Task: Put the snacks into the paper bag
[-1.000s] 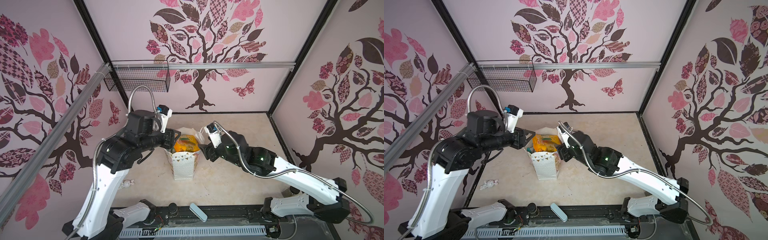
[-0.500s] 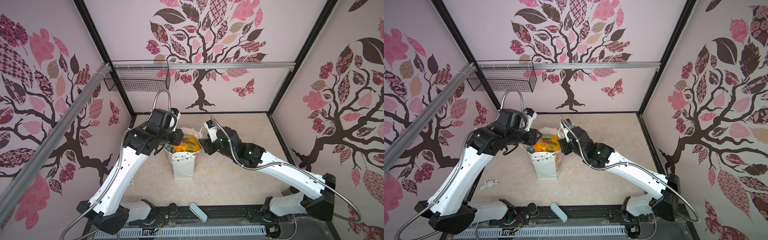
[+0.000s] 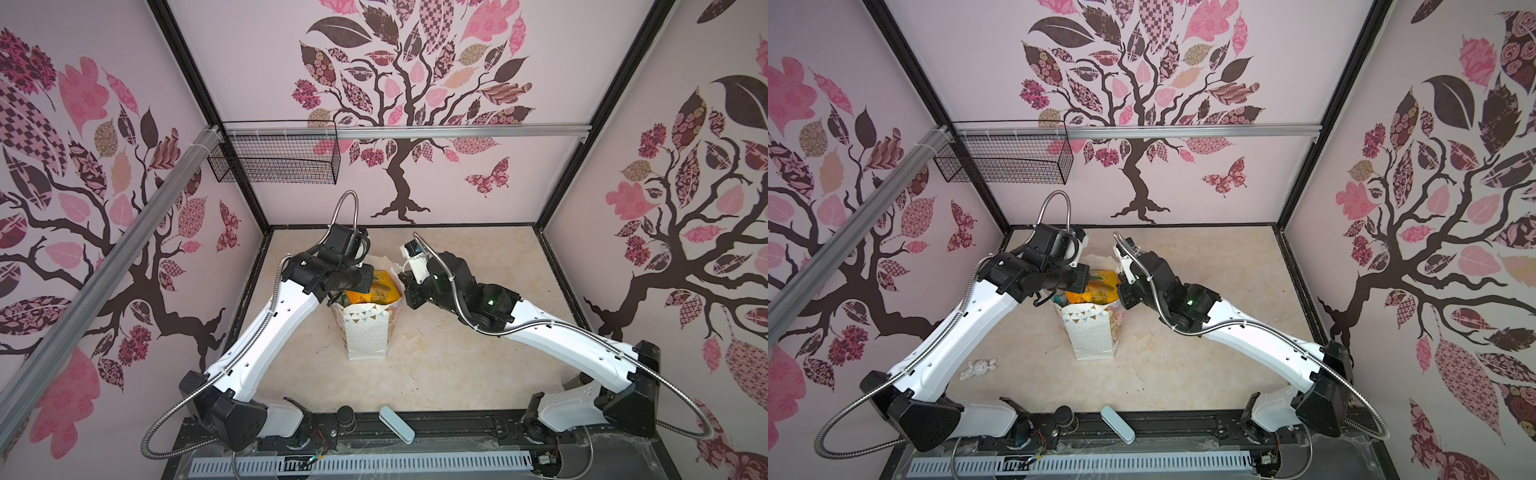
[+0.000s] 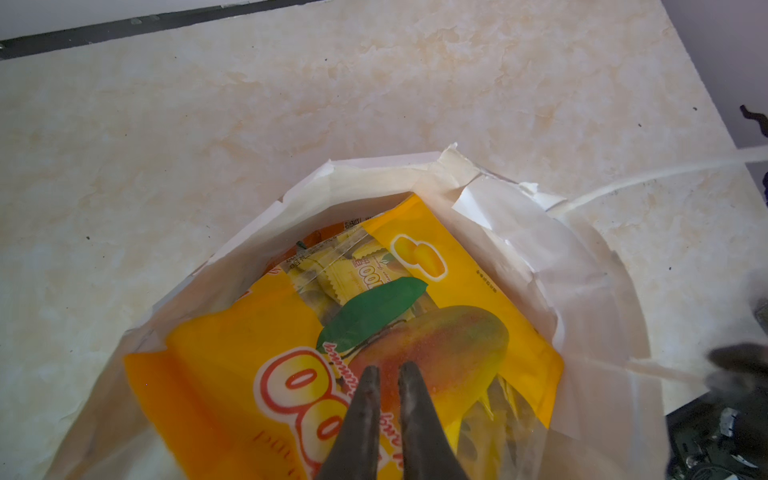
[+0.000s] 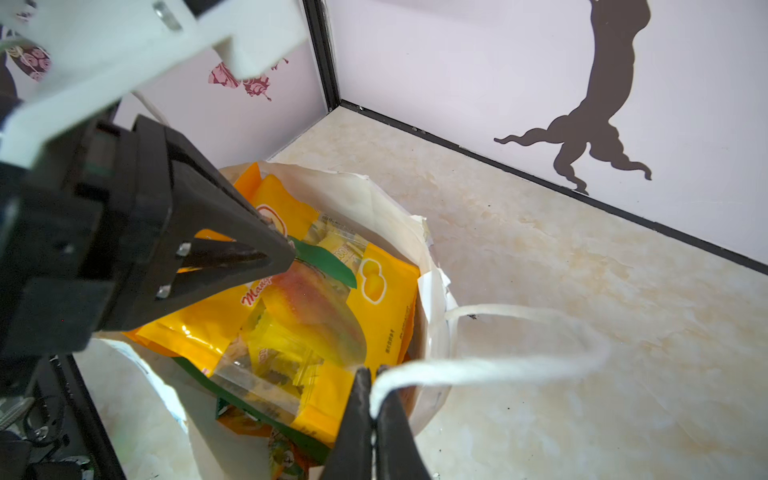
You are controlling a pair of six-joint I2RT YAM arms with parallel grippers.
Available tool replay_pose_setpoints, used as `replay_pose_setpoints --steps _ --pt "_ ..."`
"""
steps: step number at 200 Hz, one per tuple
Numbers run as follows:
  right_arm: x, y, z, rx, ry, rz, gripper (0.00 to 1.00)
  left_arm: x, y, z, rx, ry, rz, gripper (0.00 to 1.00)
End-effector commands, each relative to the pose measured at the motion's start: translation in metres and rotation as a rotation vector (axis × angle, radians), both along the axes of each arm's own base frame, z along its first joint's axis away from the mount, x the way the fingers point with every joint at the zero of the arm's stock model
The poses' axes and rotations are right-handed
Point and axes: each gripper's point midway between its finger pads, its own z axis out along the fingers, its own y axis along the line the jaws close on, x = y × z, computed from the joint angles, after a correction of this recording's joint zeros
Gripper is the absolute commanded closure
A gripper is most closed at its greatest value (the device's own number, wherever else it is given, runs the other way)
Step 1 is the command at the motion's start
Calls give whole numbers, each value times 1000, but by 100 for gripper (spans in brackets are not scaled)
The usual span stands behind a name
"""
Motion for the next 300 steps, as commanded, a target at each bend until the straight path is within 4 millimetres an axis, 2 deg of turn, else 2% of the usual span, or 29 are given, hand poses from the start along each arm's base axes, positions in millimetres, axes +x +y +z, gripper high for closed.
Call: replay_pose_setpoints --steps 1,17,41,66,81,97,120,133,149,155,167,182,190,202,209,221,234,250,267,275,280,282,293,296,300 --pt "16 -2 26 29 -67 -12 100 -3 -5 -23 -6 48 -8 93" --pt "20 -6 33 28 -95 -20 100 -5 -2 -33 -9 60 18 100" --pt "24 -11 42 19 -121 -25 100 -13 2 -40 -24 70 38 100" --pt "27 -19 52 15 -152 -40 100 -20 12 -65 20 116 73 100" --pt "28 -22 55 15 -170 -44 100 -23 8 -78 14 153 64 100" --pt "31 -25 59 10 -195 -45 100 -22 -4 -83 2 160 28 100" --pt "44 -36 62 8 -206 -61 100 -12 -27 -64 -31 105 -20 100" --pt "47 -43 64 6 -214 -74 100 -5 -36 -39 -75 58 -41 86" --pt "45 -50 64 -13 -228 -87 100 5 -36 -2 -106 -46 -32 69" --pt "44 -53 64 -16 -227 -92 100 6 -32 10 -105 -82 -20 56" --pt "39 -58 63 -13 -221 -96 100 8 -23 36 -110 -165 12 38" --pt "34 -68 63 -1 -217 -124 99 5 -5 61 -102 -253 66 24" --pt "30 -73 65 10 -214 -134 84 4 10 70 -83 -297 115 18" --pt "26 -79 62 6 -198 -147 72 2 33 84 -64 -357 201 12" --pt "24 -83 62 3 -191 -156 61 -1 46 90 -67 -388 244 8" --pt "21 -91 65 2 -186 -183 58 -3 72 100 -70 -438 331 5" --pt "19 -106 75 15 -201 -241 55 -9 109 115 -94 -499 463 2" --pt "19 -134 91 10 -220 -372 36 -24 154 128 -60 -579 630 2" --pt "17 -173 95 -21 -219 -535 21 -41 200 122 86 -663 824 2" --pt "18 -192 87 -31 -210 -605 18 -46 217 114 163 -700 909 2" --pt "22 -207 78 -28 -205 -655 12 -47 223 107 203 -720 941 2" --pt "22 -211 77 -25 -202 -665 11 -47 226 100 232 -719 949 2" --pt "38 -254 39 -5 -174 -787 1 -38 232 72 300 -753 974 2" --pt "41 -263 32 6 -171 -809 1 -36 234 64 307 -758 981 2" --pt "48 -284 11 26 -147 -853 0 -31 237 49 312 -761 994 2"
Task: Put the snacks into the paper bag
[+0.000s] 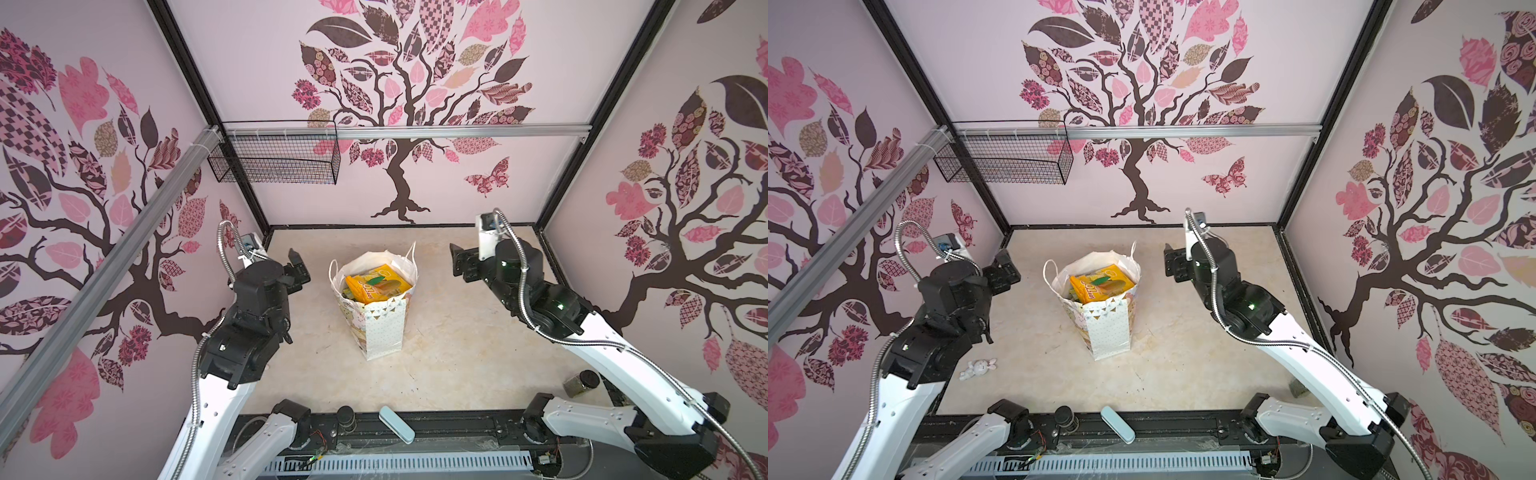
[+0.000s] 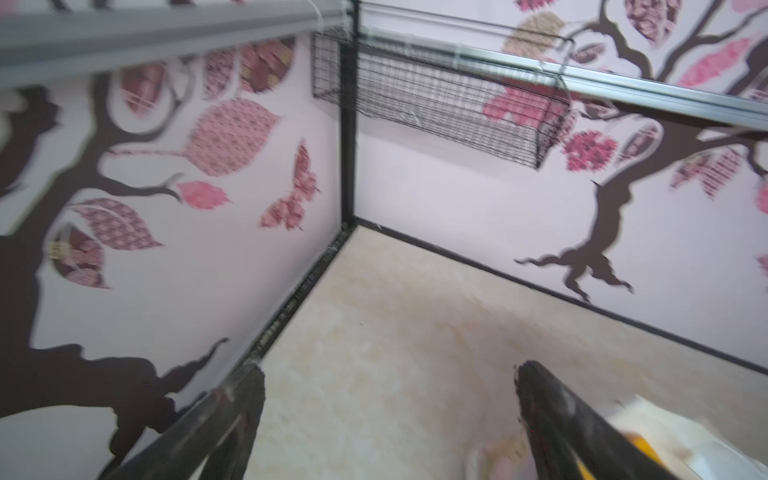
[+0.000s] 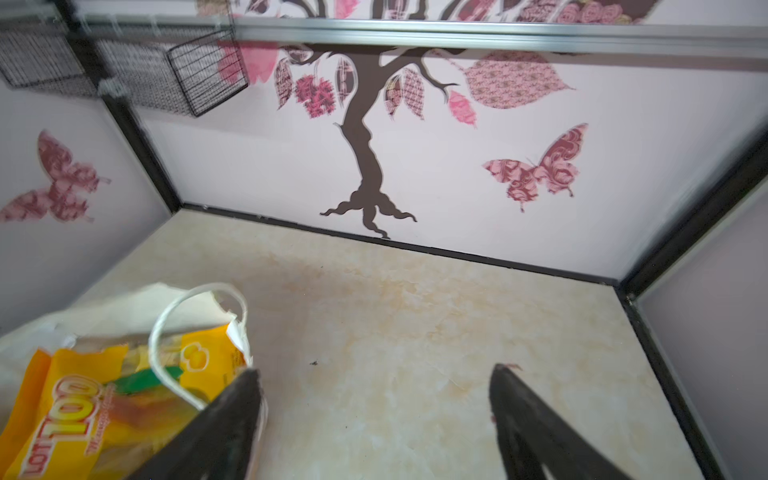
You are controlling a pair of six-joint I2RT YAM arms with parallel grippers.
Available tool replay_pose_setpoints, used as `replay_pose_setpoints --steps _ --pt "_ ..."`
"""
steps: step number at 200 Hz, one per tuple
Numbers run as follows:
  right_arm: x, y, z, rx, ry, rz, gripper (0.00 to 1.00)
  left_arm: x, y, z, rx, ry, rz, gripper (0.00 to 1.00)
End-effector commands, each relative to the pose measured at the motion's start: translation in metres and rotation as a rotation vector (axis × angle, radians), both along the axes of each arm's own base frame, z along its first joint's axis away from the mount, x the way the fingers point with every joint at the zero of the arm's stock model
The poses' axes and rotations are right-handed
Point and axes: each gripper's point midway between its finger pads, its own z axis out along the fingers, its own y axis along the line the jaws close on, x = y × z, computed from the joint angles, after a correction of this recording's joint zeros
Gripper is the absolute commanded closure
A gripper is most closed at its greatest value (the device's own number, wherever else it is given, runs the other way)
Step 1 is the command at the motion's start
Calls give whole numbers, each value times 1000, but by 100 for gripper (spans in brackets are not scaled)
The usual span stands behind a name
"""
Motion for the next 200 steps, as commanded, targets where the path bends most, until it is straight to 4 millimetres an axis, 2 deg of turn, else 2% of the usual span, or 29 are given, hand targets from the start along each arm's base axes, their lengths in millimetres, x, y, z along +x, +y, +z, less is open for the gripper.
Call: replay_pose_setpoints --steps 1,4,9,11,13,18,27,41,58,69,71,73,103,119,130,163,184,194,200 --pt "20 -102 -70 59 63 -316 0 14 34 -61 140 17 240 2" --pt "23 -110 -78 75 66 -330 0 18 36 -69 129 7 244 2" --pt "29 -136 -106 137 94 -372 0 23 40 -93 115 30 243 2" --pt "30 -143 -115 158 101 -377 0 26 42 -101 106 34 244 2" --pt "31 -137 -119 172 107 -349 0 28 44 -109 97 37 244 2" --pt "34 -162 -144 229 120 -400 0 33 49 -128 76 48 246 2" --pt "32 -184 -178 225 120 -467 0 40 58 -159 33 62 252 2" --pt "27 -197 -210 159 90 -530 0 49 67 -197 -4 120 243 2" --pt "20 -200 -236 145 47 -537 0 67 62 -215 34 134 173 2" --pt "17 -199 -238 154 -28 -517 0 76 58 -222 50 137 138 2" --pt "15 -198 -244 151 -16 -513 0 77 57 -222 50 136 132 2" --pt "16 -198 -239 157 -40 -508 0 79 56 -223 51 138 123 2" --pt "23 -182 -255 118 -31 -401 0 90 37 -237 63 111 -24 2" --pt "27 -173 -250 121 -70 -349 0 88 37 -242 88 88 -35 2" --pt "31 -168 -245 105 -101 -308 0 92 38 -239 90 68 -31 2" --pt "32 -165 -251 84 -120 -288 0 114 17 -252 57 151 -179 5" --pt "38 -163 -267 76 -108 -277 0 125 -5 -258 38 106 -310 4" --pt "44 -165 -263 75 -140 -292 0 125 -5 -276 38 110 -307 4" --pt "47 -166 -262 77 -127 -298 0 129 -2 -270 58 45 -292 2"
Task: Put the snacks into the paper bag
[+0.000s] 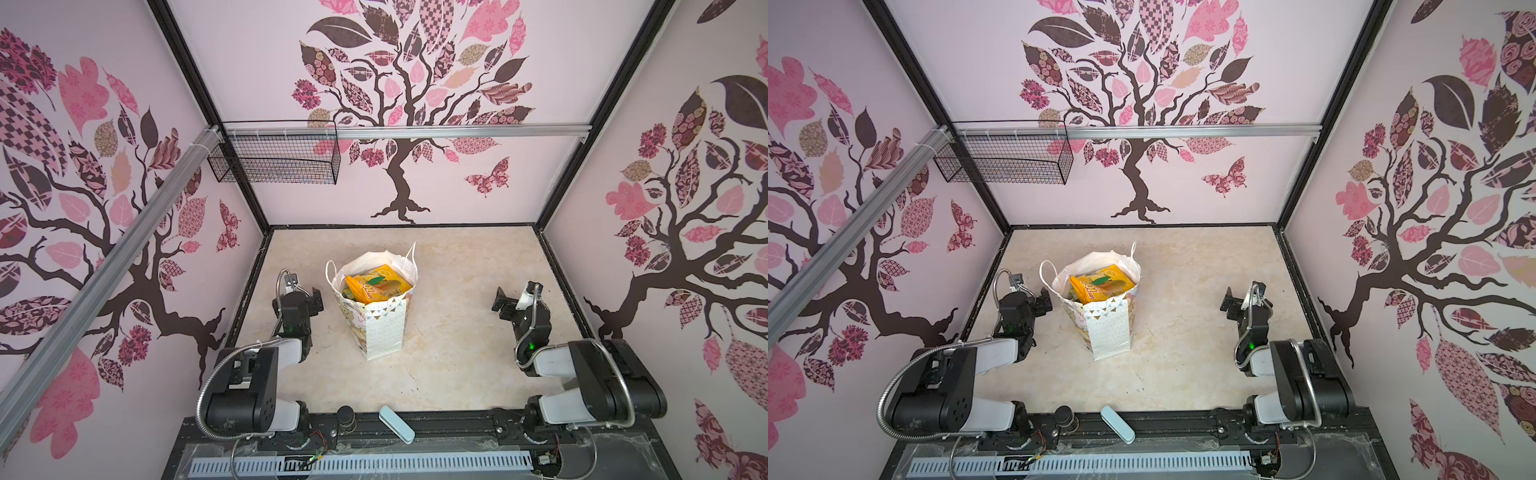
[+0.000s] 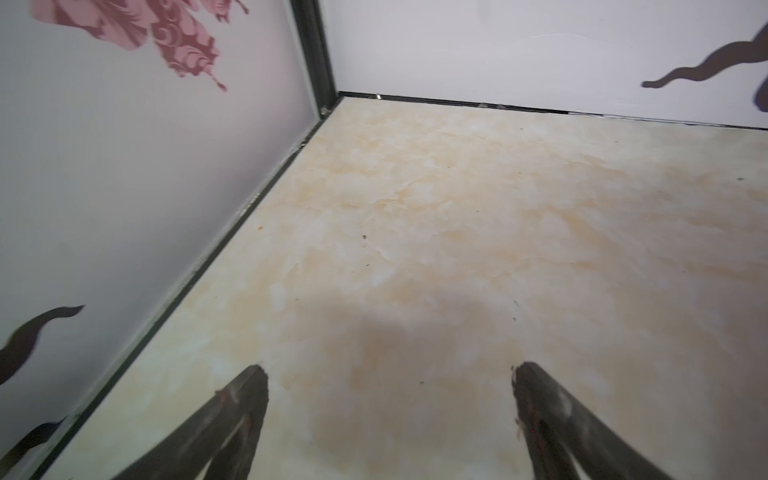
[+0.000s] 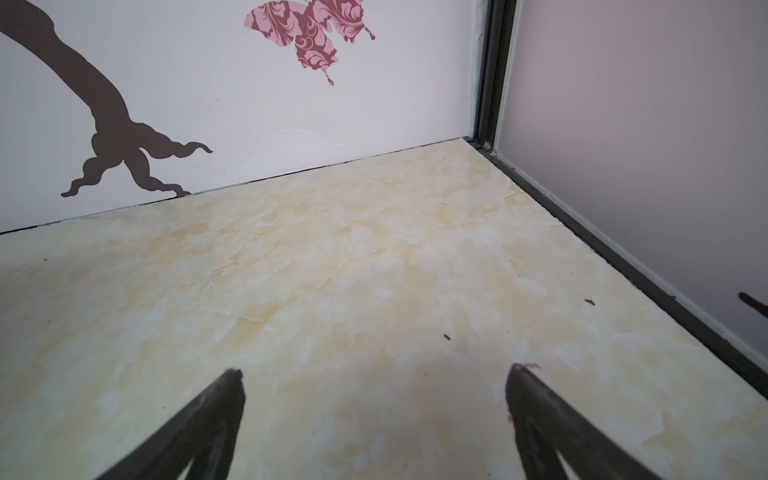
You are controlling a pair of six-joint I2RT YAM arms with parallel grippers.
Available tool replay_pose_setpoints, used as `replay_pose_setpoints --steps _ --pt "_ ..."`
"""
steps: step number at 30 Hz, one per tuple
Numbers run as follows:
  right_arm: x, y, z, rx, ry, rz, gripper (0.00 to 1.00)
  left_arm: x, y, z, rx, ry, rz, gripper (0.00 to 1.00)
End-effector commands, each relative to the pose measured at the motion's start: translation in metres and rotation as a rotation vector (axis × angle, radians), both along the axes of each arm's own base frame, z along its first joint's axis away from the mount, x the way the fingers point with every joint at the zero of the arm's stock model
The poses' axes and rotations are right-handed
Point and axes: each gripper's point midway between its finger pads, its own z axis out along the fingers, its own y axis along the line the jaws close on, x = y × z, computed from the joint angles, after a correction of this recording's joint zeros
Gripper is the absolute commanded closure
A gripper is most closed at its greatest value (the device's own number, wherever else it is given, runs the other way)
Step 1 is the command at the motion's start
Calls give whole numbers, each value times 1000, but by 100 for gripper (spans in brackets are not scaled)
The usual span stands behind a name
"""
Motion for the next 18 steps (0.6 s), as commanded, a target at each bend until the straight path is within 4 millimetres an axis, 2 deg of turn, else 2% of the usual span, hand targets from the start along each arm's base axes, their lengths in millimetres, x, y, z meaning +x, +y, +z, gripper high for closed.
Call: replay_pose_setpoints --steps 1,4,5,7,18 --pt "13 2 18 -23 -81 7 0 18 -14 10 -4 -148 -94 2" --pt "27 3 3 -30 43 4 0 18 -9 3 -28 -69 -64 2" --pt "25 8 5 -46 21 14 0 20 -10 7 -24 -105 -71 2" --pt "25 14 7 -54 -1 52 0 18 -10 4 -32 -60 -70 2" --pt "28 14 5 -55 19 51 0 18 -9 4 -29 -70 -66 2"
